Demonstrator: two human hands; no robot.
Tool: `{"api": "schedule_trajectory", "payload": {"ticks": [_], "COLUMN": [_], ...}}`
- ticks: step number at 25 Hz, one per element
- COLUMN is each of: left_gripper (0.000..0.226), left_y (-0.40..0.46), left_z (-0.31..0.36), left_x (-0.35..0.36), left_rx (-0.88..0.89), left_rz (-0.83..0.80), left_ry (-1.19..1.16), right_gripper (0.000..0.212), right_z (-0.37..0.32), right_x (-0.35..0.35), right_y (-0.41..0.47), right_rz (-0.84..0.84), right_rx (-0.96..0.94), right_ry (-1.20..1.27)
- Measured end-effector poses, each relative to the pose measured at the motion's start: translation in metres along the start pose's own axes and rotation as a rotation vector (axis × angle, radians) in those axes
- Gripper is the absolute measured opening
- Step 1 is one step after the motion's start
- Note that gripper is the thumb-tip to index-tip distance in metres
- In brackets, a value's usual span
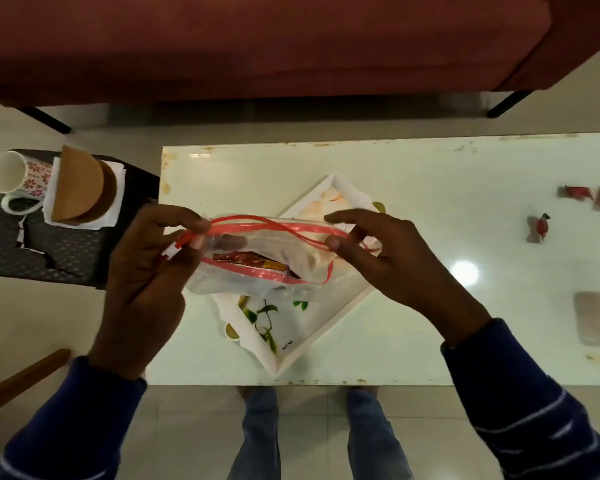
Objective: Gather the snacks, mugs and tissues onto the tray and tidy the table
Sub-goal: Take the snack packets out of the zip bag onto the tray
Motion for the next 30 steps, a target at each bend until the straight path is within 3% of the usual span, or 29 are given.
{"api": "schedule_trajectory", "payload": {"ticks": [2, 4, 8, 12, 16, 19, 20, 22, 24, 26, 27, 29, 30], "left_gripper": [0.028, 0.023, 0.011, 0.030, 0.041, 0.042, 0.043, 0.045, 0.049, 0.050, 0.051, 0.058, 0.060], "left_y": [0.001, 0.001, 0.000, -0.005, -0.004, -0.007, -0.009, -0.013, -0.016, -0.021, -0.026, -0.036, -0.040], "left_z": [0.000, 0.001, 0.007, 0.008, 0.014, 0.023, 0.025, 0.027, 0.028, 0.031, 0.032, 0.030, 0.029], "left_x": [-0.001, -0.004, -0.004, 0.007, 0.027, 0.050, 0.056, 0.063, 0.069, 0.075, 0.078, 0.083, 0.084], "left_rx": [-0.020, -0.041, -0.026, -0.148, -0.195, -0.173, -0.186, -0.211, -0.230, -0.245, -0.243, -0.252, -0.253], "left_rz": [0.017, -0.037, -0.235, -0.374, -0.269, -0.174, -0.151, -0.121, -0.099, -0.101, -0.109, -0.133, -0.146], "left_ry": [0.030, 0.222, 0.697, 0.878, 0.860, 0.724, 0.674, 0.602, 0.560, 0.552, 0.552, 0.508, 0.485], "right_gripper": [0.015, 0.009, 0.016, 0.022, 0.019, 0.017, 0.015, 0.015, 0.024, 0.042, 0.043, 0.025, 0.017], "right_z": [0.000, -0.004, -0.014, -0.023, -0.030, -0.050, -0.058, -0.067, -0.064, -0.050, -0.046, -0.036, -0.034], "right_x": [-0.002, -0.006, -0.016, -0.020, -0.024, -0.024, -0.020, -0.002, 0.025, 0.052, 0.065, 0.081, 0.083], "right_y": [-0.002, -0.008, -0.016, -0.021, -0.025, -0.039, -0.042, -0.042, -0.037, -0.026, -0.019, -0.020, -0.024], "right_rz": [-0.017, 0.086, 0.240, 0.241, 0.295, 0.385, 0.338, 0.071, -0.217, -0.396, -0.445, -0.487, -0.392], "right_rx": [-0.031, -0.091, -0.205, -0.162, 0.010, -0.065, -0.124, -0.117, 0.054, 0.167, 0.134, 0.031, 0.080], "right_ry": [0.052, 0.055, -0.245, -0.323, -0.425, -0.482, -0.438, -0.297, -0.254, -0.399, -0.495, -0.550, -0.344]}}
Point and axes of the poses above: each hand's wrist, its own y-axis towards the middle knuckle, its own x-axis out of the palm, z = x × y, the point moved 2 cm from there along y, towards the middle knuckle, and after that the axes turned 10 degrees about -z, right-handed, at the moved point
